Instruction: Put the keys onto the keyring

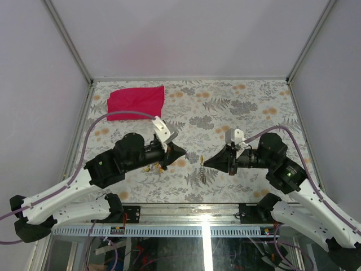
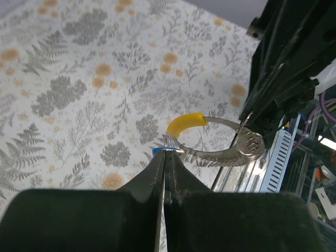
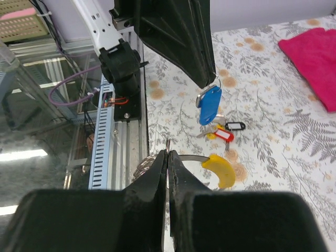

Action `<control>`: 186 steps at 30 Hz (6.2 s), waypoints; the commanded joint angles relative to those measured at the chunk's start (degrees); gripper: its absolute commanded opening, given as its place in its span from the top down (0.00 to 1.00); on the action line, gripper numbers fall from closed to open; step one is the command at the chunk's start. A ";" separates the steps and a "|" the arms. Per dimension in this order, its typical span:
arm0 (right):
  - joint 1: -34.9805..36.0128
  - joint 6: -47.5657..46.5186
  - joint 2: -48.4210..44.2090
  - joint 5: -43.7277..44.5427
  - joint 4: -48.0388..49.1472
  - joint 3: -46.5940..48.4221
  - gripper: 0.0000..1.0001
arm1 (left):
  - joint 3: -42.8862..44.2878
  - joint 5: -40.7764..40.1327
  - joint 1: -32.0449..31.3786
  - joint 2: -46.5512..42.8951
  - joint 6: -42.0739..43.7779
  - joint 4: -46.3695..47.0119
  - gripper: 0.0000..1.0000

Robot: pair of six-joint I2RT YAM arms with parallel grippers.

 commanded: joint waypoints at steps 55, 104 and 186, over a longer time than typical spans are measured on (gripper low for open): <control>0.22 28.07 7.32 0.68 26.49 1.99 1.00 | 5.02 17.10 -0.25 -2.47 8.43 6.97 1.00; 0.23 32.39 2.91 8.97 35.26 -2.55 1.00 | 5.14 15.34 -0.28 -2.37 8.62 4.98 1.00; 0.27 35.26 3.13 -1.37 53.20 -4.83 1.00 | 4.59 18.42 -0.91 -6.59 4.79 11.59 0.76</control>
